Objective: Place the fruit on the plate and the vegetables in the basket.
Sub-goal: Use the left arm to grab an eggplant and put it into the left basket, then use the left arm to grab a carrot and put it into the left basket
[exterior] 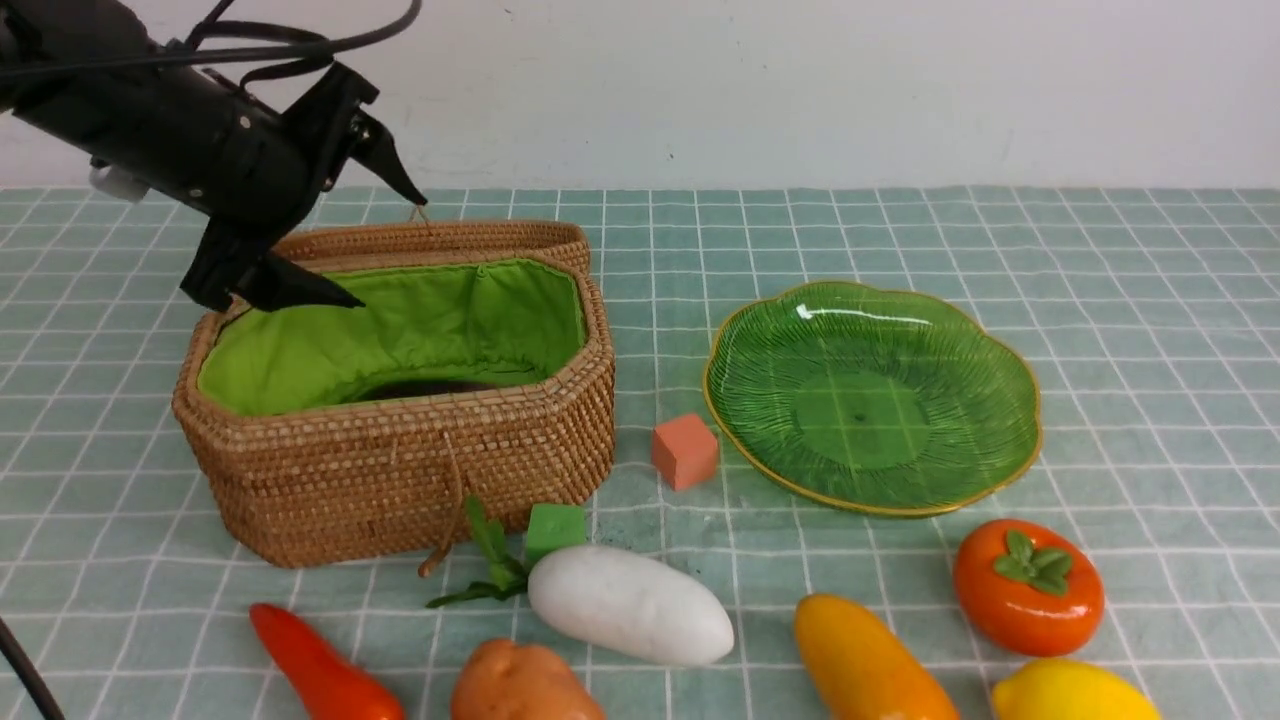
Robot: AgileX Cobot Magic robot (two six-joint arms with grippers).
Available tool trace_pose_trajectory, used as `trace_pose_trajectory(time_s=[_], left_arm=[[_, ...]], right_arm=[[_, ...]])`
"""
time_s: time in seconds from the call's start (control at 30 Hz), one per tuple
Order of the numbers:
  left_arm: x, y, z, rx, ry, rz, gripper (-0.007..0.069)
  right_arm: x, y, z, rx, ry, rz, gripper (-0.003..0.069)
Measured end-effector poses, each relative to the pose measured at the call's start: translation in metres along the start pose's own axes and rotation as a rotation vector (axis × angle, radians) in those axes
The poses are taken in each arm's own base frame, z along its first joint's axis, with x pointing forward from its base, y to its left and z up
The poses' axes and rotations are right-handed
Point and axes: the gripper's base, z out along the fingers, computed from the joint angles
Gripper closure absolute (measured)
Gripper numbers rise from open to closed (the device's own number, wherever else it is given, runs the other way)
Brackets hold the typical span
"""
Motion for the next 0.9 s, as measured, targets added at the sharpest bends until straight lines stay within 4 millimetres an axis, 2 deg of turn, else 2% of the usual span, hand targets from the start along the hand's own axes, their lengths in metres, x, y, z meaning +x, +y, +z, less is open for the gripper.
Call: trace_pose_trajectory(time_s=[0.07, 0.2, 0.27, 0.3, 0.37, 0.47, 0.5, 0.53, 0.57, 0.6, 0.67, 0.7, 0.73, 0.77, 0.9], left_arm=[[0.003, -0.005, -0.013, -0.001, 0.007, 0.103, -0.0027], [0.021, -0.012, -0.066, -0.026, 0.040, 0.500, 0.0055], [0.032, -0.010, -0.088, -0.049, 0.071, 0.600, 0.0088], [0.040, -0.008, -0.103, -0.061, 0.089, 0.636, 0.0117], [0.053, -0.001, -0.120, -0.069, 0.091, 0.643, 0.0153], [0.077, 0.024, -0.141, -0.103, 0.078, 0.542, 0.0207], [0.085, 0.039, -0.140, -0.129, 0.085, 0.477, 0.0219], [0.099, 0.064, -0.138, -0.174, 0.090, 0.386, 0.0229], [0.100, 0.067, -0.137, -0.181, 0.091, 0.366, 0.0230], [0.108, 0.086, -0.128, -0.220, 0.111, 0.289, 0.0230], [0.118, 0.111, -0.109, -0.270, 0.153, 0.187, 0.0225], [0.118, 0.113, -0.107, -0.274, 0.155, 0.174, 0.0225], [0.124, 0.129, -0.090, -0.285, 0.173, 0.104, 0.0210], [0.125, 0.134, -0.084, -0.286, 0.175, 0.077, 0.0201], [0.121, 0.147, -0.053, -0.291, 0.175, 0.021, 0.0140]], right_arm=[[0.000, 0.000, 0.000, 0.000, 0.000, 0.000, 0.0419], [0.000, 0.000, 0.000, 0.000, 0.000, 0.000, 0.0419], [0.000, 0.000, 0.000, 0.000, 0.000, 0.000, 0.0419], [0.000, 0.000, 0.000, 0.000, 0.000, 0.000, 0.0419], [0.000, 0.000, 0.000, 0.000, 0.000, 0.000, 0.0419], [0.000, 0.000, 0.000, 0.000, 0.000, 0.000, 0.0419], [0.000, 0.000, 0.000, 0.000, 0.000, 0.000, 0.0419], [0.000, 0.000, 0.000, 0.000, 0.000, 0.000, 0.0419], [0.000, 0.000, 0.000, 0.000, 0.000, 0.000, 0.0419], [0.000, 0.000, 0.000, 0.000, 0.000, 0.000, 0.0419], [0.000, 0.000, 0.000, 0.000, 0.000, 0.000, 0.0419], [0.000, 0.000, 0.000, 0.000, 0.000, 0.000, 0.0419], [0.000, 0.000, 0.000, 0.000, 0.000, 0.000, 0.0419], [0.000, 0.000, 0.000, 0.000, 0.000, 0.000, 0.0419], [0.000, 0.000, 0.000, 0.000, 0.000, 0.000, 0.0419]])
